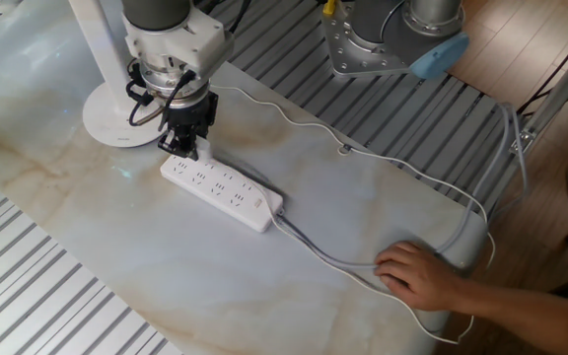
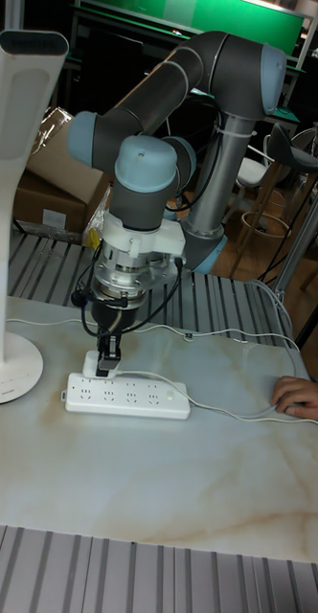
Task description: Plug in the power cord of the desk lamp, turn on the socket, and light up the desk lamp
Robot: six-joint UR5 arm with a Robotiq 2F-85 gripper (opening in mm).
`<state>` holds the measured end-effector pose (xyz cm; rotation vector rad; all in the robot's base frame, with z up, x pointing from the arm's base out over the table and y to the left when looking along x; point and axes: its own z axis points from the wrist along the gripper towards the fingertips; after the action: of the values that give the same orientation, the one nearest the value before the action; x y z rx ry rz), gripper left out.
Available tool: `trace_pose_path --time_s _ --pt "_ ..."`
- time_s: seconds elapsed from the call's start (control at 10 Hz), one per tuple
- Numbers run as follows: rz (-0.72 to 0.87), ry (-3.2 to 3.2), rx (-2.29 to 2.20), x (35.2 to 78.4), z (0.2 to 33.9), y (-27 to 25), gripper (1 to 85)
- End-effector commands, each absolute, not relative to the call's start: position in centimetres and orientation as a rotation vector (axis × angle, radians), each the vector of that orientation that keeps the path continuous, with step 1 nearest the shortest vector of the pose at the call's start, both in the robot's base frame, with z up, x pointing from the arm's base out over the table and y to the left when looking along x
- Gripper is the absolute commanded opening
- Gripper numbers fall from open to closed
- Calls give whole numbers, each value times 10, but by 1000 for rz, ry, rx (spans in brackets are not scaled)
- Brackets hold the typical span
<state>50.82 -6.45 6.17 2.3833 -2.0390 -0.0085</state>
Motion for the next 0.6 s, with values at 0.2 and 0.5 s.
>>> trace_pose_path --time_s 0.2,0.5 --pt "-23 -2009 2427 517 66 -74 10" --pt "-43 -2070 2366 509 66 -71 10"
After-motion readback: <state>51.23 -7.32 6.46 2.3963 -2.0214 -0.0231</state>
